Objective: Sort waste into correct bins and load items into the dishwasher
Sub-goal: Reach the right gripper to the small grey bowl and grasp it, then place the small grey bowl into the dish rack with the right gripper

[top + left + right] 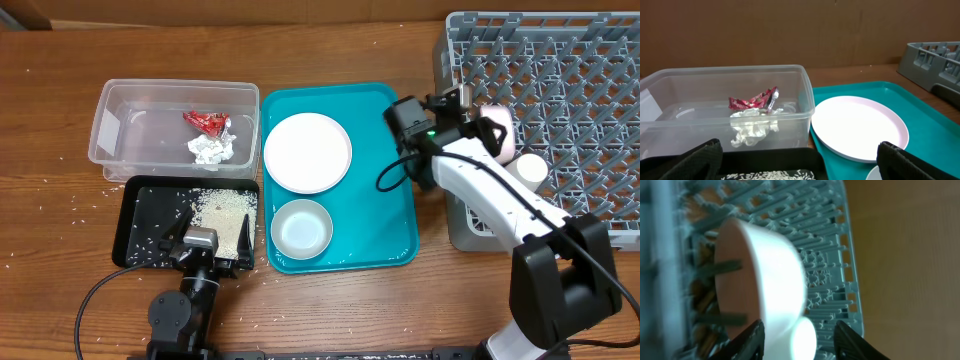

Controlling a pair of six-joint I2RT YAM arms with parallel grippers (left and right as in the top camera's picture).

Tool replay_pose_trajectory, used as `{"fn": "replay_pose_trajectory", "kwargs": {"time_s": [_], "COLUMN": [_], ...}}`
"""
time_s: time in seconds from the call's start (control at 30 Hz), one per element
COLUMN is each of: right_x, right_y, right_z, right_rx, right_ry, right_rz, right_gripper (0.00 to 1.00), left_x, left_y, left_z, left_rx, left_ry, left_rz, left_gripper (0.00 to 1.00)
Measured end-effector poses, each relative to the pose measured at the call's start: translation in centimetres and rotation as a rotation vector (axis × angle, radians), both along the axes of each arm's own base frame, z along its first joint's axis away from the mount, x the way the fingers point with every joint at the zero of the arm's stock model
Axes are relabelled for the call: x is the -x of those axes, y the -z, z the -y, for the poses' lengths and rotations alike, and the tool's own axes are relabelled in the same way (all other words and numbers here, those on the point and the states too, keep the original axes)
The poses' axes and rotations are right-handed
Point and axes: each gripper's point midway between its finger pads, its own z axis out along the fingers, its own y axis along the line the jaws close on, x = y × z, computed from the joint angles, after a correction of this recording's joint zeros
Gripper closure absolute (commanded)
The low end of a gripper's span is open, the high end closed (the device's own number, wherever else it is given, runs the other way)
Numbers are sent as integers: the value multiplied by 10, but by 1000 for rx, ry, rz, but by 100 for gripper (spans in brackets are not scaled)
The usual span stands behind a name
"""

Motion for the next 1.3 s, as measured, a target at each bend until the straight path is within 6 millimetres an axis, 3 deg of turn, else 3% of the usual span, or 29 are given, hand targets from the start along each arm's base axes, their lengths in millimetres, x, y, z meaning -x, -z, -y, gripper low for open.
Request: {"fn": "replay_pose_trajectory", "kwargs": {"time_s": [0.07, 0.17, 0.27, 0.37, 0.47, 0.53, 0.83, 0.93, 1.0, 1.1, 1.13, 1.3], "right_x": [1, 1, 4, 25, 45, 63, 110, 126, 128, 136, 138, 144], "right_y": [-4, -12, -21, -27, -21, -3, 90, 105, 111, 127, 131, 139], "right_z": [-18, -63, -123, -193, -233, -251, -268, -274, -279, -280, -277, -259], "right_rx": [-61, -264, -556, -905, -1121, -1221, -1293, -1310, -1334, -1355, -1352, -1296], "right_ry": [-32, -96, -192, -313, -329, -282, -51, -17, -8, 44, 66, 164], "right_rz": [-22, -40, -71, -169, -274, -361, -581, -616, -604, -593, -588, -571], "right_gripper": [39, 34, 36, 40, 41, 41, 44, 54, 70, 84, 96, 96], "left_x": [0, 0, 0, 0, 0, 0, 0, 0, 0, 0, 0, 0], "left_y": [0, 0, 0, 0, 0, 0, 0, 0, 0, 0, 0, 0], "left_z": [0, 0, 0, 0, 0, 0, 0, 0, 0, 0, 1, 1], "left_rx": [0, 0, 0, 0, 0, 0, 0, 0, 0, 0, 0, 0], "left_ry": [0, 0, 0, 0, 0, 0, 0, 0, 1, 3, 3, 3], "left_rz": [0, 0, 0, 0, 0, 0, 0, 0, 0, 0, 0, 0], "left_gripper": [0, 0, 0, 0, 0, 0, 0, 0, 0, 0, 0, 0]}}
